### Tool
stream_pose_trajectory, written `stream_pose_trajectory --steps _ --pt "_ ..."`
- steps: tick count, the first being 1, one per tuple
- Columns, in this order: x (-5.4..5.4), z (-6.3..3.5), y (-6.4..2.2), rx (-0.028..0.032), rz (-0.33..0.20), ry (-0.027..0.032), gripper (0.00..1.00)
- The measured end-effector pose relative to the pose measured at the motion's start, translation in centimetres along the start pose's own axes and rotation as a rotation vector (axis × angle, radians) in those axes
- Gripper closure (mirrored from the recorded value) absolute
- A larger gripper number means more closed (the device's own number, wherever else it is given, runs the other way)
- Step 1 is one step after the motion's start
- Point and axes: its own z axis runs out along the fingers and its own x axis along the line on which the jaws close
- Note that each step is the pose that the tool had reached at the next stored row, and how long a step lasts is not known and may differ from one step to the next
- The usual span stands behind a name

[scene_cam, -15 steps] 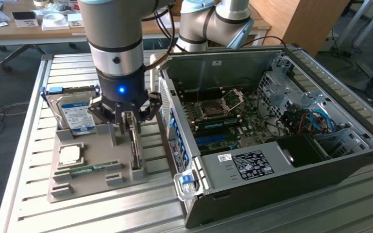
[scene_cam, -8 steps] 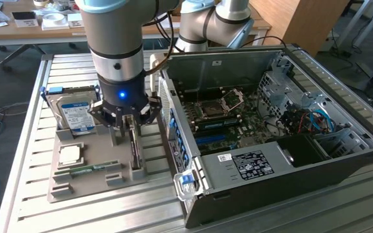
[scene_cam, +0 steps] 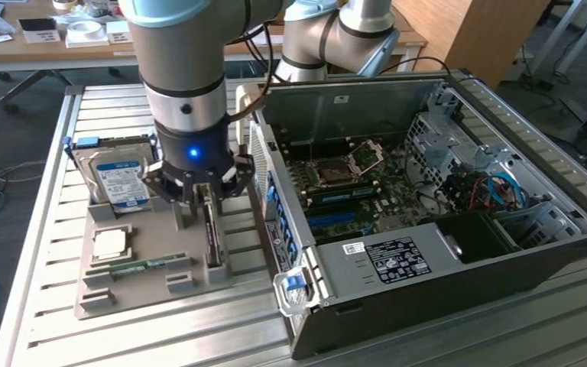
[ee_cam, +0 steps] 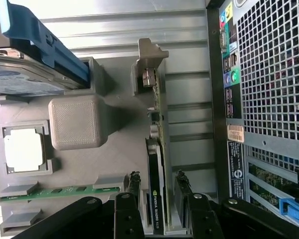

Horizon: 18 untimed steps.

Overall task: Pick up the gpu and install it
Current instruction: 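Pick up the gpu and move the gpu toward the slot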

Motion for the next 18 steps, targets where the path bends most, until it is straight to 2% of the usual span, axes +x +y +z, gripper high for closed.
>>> stream_pose_trajectory --steps 18 --pt "0.0 1.58 0.08 -0.0010 -0.046 0.0021 0.58"
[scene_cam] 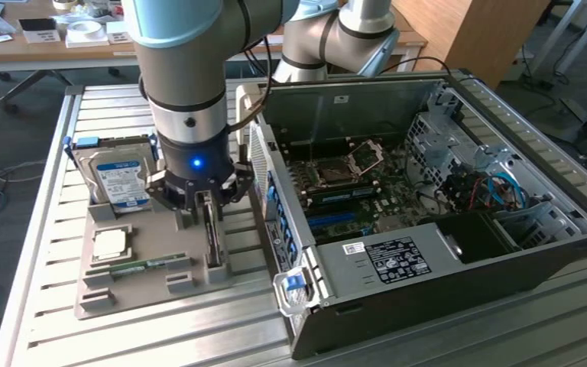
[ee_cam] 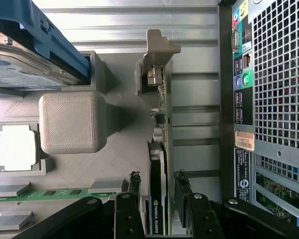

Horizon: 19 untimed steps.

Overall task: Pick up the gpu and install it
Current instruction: 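Pick up the gpu and move the gpu toward the slot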

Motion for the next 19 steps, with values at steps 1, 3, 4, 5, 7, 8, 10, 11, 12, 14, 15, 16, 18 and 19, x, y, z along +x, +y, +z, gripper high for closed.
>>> stream_pose_trajectory --steps 1,3,4,5,7,8,10,11,12,14,15,16,18,19 --pt "0.0 0.05 0.00 0.0000 -0.002 0.0001 0.58" --pt "-0.1 0.10 0.00 0.0001 -0.004 0.0003 0.58" --pt "-0.1 0.11 -0.01 0.0000 -0.004 0.0003 0.58" --pt "-0.1 0.18 -0.01 -0.0002 -0.004 0.0001 0.58" --pt "-0.1 0.45 -0.01 -0.0003 -0.004 0.0000 0.58" --pt "-0.1 0.61 -0.01 -0.0002 -0.005 0.0001 0.58" --pt "-0.1 0.91 0.05 -0.0002 -0.005 0.0001 0.58" --pt "-0.1 1.02 0.09 -0.0001 -0.005 0.0002 0.58" --pt "-0.1 1.13 0.13 -0.0002 -0.005 0.0001 0.58" --pt "-0.1 1.36 0.23 -0.0001 -0.005 0.0002 0.58" --pt "-0.1 1.44 0.30 0.0000 -0.005 0.0003 0.58" --pt "0.0 1.50 0.40 0.0000 -0.005 0.0003 0.58" --pt "0.0 1.61 0.53 0.0001 -0.005 0.0002 0.58" --pt "0.0 1.61 0.53 0.0005 -0.005 0.0003 0.58"
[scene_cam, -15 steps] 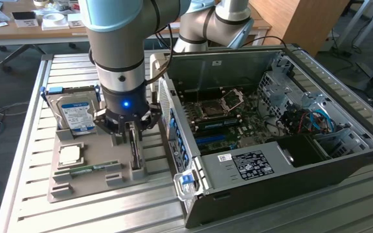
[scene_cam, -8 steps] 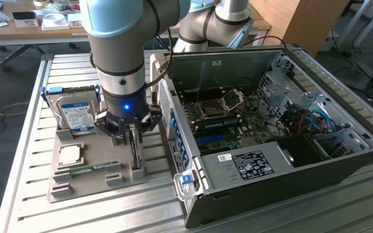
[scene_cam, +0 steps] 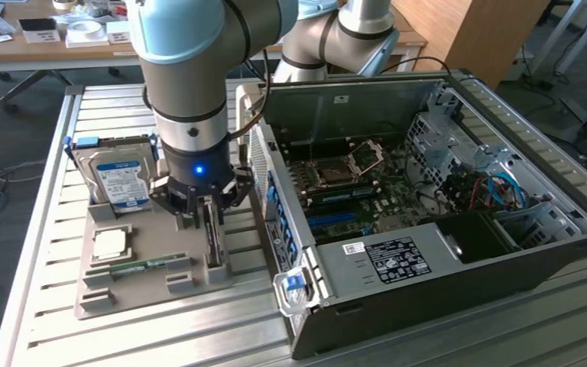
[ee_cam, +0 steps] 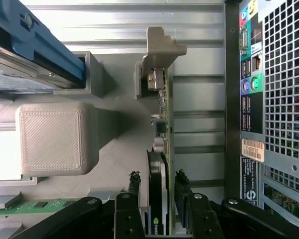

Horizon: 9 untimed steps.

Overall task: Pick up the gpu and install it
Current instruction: 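Pick up the gpu and move the gpu toward the slot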

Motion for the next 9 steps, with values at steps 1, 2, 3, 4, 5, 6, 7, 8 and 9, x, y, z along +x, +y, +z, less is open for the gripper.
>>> stream_pose_trajectory --steps 1,2,3,4,5,6,7,8,9 --pt "0.01 0.00 0.00 0.0001 0.000 0.0000 0.58" --pt "0.01 0.01 0.00 0.0003 0.000 -0.0001 0.58" --pt "0.02 0.01 -0.01 0.0004 0.000 -0.0001 0.58" --pt "0.04 0.04 -0.01 0.0004 0.000 -0.0002 0.58" --pt "0.08 0.09 -0.01 0.0004 0.000 -0.0003 0.58" --pt "0.11 0.14 -0.02 0.0006 0.000 -0.0001 0.58" --pt "0.11 0.17 -0.02 0.0007 0.000 -0.0001 0.58" --pt "0.11 0.16 -0.02 0.0009 0.000 0.0000 0.58" --pt "0.11 0.17 -0.02 0.0009 0.000 0.0000 0.58"
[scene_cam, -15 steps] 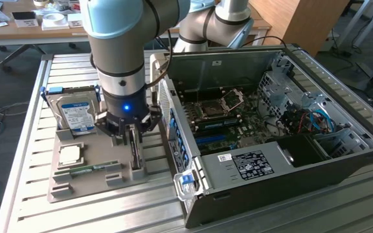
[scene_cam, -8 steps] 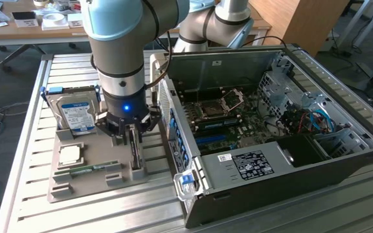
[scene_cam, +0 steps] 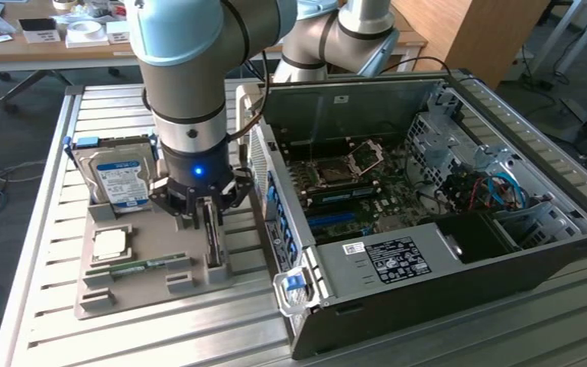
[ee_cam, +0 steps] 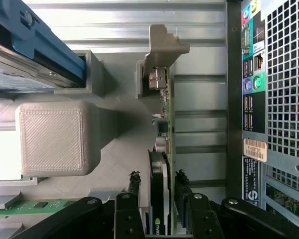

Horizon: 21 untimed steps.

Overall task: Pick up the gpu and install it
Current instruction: 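Pick up the gpu and move the gpu toward the slot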

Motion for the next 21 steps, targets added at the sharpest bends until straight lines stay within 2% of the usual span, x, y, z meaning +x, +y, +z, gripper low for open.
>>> stream_pose_trajectory --steps 16,21 --pt "-0.03 0.23 -0.02 -0.0001 0.000 -0.0002 0.58" --pt "-0.04 0.21 -0.26 -0.0001 0.000 -0.0001 0.58"
